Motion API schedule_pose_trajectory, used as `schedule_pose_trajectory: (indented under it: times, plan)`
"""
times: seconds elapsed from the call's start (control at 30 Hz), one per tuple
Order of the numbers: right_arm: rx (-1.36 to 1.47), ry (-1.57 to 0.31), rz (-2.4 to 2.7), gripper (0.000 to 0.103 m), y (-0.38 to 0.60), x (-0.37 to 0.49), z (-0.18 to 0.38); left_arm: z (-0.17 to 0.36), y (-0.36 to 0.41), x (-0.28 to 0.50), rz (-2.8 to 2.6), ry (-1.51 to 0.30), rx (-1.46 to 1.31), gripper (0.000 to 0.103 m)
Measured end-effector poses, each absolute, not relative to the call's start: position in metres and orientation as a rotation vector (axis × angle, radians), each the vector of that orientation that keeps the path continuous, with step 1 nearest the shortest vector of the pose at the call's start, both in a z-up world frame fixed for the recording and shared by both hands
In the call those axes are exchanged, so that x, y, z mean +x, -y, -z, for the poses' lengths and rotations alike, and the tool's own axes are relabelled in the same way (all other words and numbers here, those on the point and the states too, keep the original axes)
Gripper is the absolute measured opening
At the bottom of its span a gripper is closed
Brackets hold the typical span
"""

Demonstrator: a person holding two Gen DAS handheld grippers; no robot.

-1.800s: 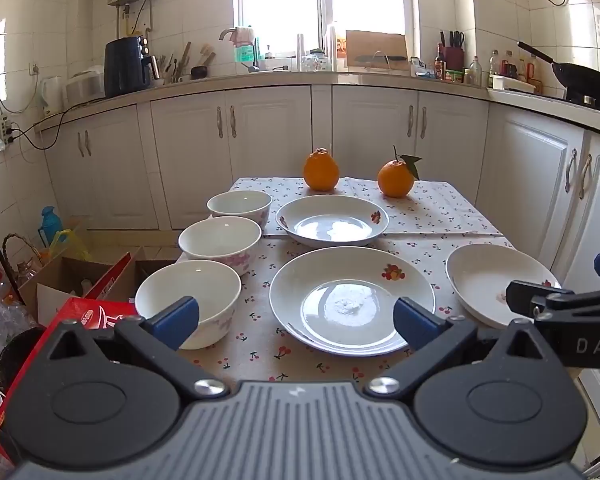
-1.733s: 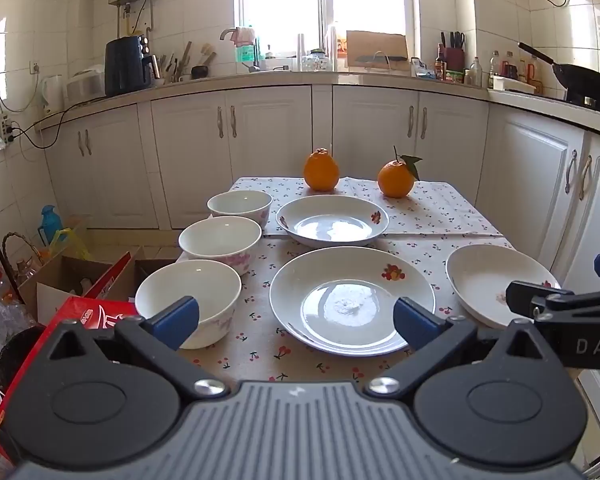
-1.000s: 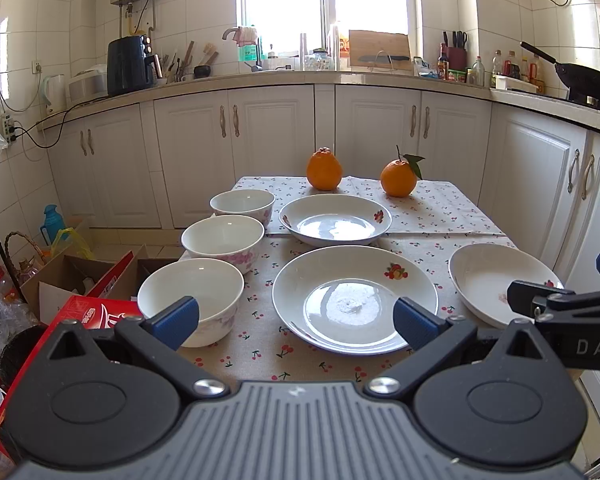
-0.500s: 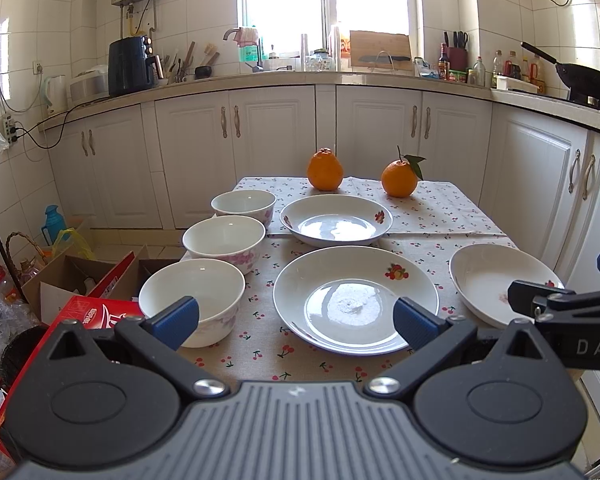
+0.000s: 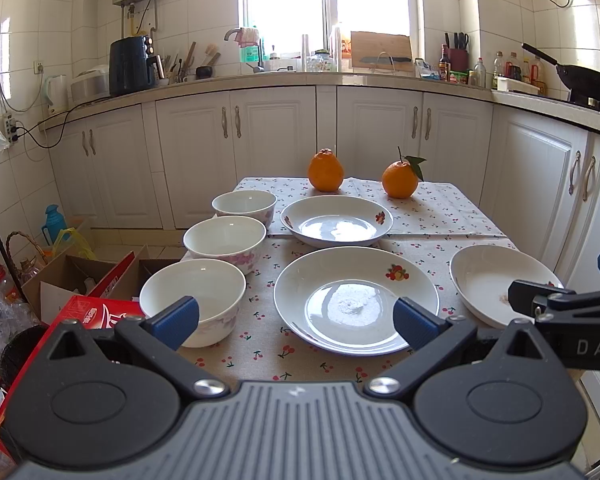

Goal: Organize plates and bowls

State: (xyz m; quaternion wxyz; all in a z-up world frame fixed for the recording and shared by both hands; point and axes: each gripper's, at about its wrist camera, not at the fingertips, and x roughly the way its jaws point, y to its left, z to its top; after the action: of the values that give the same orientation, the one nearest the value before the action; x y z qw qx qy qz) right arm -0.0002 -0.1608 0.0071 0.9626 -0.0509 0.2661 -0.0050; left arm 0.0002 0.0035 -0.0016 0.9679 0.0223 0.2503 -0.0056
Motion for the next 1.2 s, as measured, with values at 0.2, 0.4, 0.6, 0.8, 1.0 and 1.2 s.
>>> schedule_pose_trajectory:
  times: [0.2, 0.4, 0.6, 0.8, 1.0, 1.2]
  plan:
    - [-0.103, -0.537, 0.010, 0.103, 0.1615, -0.0008, -0.0074, 0.0016, -0.0035, 0.0002, 0.011, -0.505, 0.045, 0.102]
    - [-0.104, -0.537, 0.010, 0.103, 0.1614, -0.0007, -0.0075, 0.0017, -0.0036, 0.0002, 0.011, -0.505, 0.045, 0.102]
    - [-0.105, -0.538, 0.011, 0.103, 0.1613, -0.0008, -0.0074, 0.0018, -0.0036, 0.0003, 0.011, -0.505, 0.045, 0.102]
    - [-0.106, -0.538, 0.012, 0.103, 0.1611, -0.0007, -0.0074, 0.0018, -0.0034, 0.0001, 0.011, -0.504, 0.045, 0.102]
    - [-0.107, -0.540, 0.013, 0.103, 0.1609, 0.0003, -0.0059, -0.0007, -0.0048, -0.0016, 0.010, -0.507, 0.043, 0.102]
    - [-0.106, -0.542, 0.014, 0.103, 0.1608, 0.0010, -0.0056, -0.0011, -0.0049, -0.0007, 0.007, -0.508, 0.041, 0.102]
